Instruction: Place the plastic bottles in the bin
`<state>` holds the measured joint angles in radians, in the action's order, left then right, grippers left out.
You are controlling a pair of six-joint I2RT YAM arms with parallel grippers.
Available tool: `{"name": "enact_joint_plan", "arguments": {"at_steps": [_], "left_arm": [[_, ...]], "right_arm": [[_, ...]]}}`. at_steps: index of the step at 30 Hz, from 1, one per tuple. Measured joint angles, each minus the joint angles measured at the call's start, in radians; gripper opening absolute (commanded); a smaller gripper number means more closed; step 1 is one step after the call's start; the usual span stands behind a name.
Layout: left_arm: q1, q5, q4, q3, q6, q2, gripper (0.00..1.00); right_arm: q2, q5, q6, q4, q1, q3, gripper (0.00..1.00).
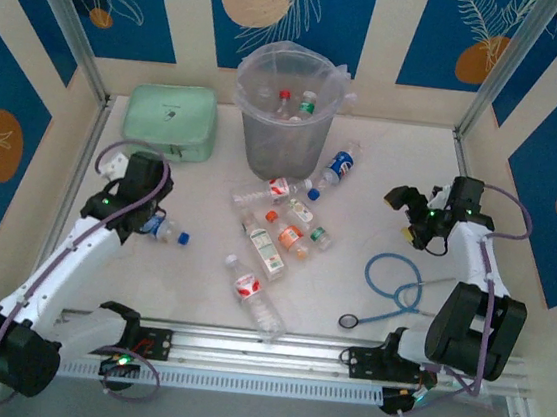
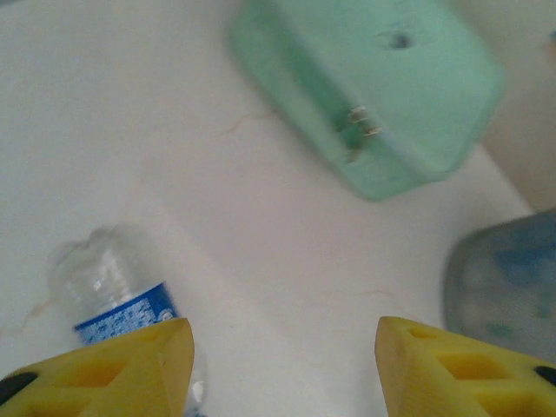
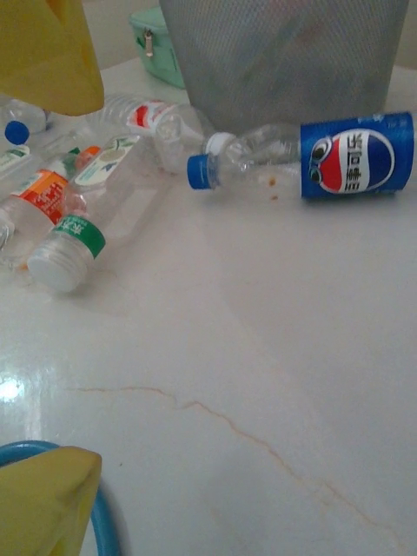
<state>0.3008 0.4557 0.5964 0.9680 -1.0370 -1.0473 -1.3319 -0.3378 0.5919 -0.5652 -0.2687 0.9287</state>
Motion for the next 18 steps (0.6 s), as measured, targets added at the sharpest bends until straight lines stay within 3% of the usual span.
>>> {"name": "enact_joint_plan", "arguments": {"at_steps": [1, 3, 6, 13, 18], "left_arm": [[0.0, -0.012, 0.009, 0.043, 0.032, -0.014, 0.61], [0.0, -0.03, 0.017, 0.093, 0.069, -0.034, 0.81], [-0.004, -0.056, 0.014, 0.071, 0.096, -0.035, 0.98], [-0.031, -0.162, -0.047, -0.06, 0.026, -0.166, 0.99], [-0.039, -0.171, -0.082, -0.193, -0.062, -0.171, 1.0]], "right_arm": [[0.008, -0.008, 0.003, 0.001, 0.0, 0.001, 0.98], [0.023, -0.015, 0.006, -0.001, 0.0, 0.001, 0.98], [0.047, -0.018, 0.011, 0.0, -0.002, -0.001, 0.98], [0.07, -0.029, 0.006, -0.024, -0.019, -0.002, 0.98], [0.141, -0.025, -0.013, -0.05, -0.043, -0.01, 0.98]]}}
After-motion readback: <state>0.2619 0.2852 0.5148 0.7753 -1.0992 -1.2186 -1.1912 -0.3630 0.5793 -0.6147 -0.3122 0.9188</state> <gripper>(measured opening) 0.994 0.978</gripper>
